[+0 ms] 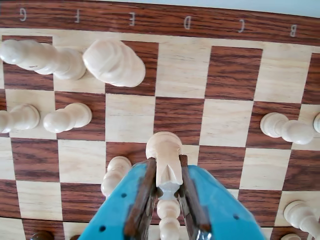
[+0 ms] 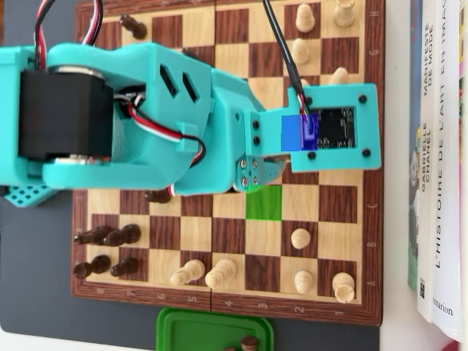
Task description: Play chess
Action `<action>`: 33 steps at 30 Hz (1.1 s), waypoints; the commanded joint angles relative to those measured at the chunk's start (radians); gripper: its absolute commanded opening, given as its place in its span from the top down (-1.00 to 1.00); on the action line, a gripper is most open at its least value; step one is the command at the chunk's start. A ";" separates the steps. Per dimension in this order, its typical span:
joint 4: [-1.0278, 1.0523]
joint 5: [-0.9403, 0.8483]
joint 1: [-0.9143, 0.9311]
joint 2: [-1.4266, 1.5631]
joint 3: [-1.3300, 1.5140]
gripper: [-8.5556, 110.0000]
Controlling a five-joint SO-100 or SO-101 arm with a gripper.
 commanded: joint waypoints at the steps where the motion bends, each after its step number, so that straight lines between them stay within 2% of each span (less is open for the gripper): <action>1: -0.012 -0.006 0.032 0.057 -0.008 0.83; 11: -0.011 -0.089 0.137 0.049 0.017 0.83; 33: -0.012 -0.091 0.153 0.046 0.087 0.83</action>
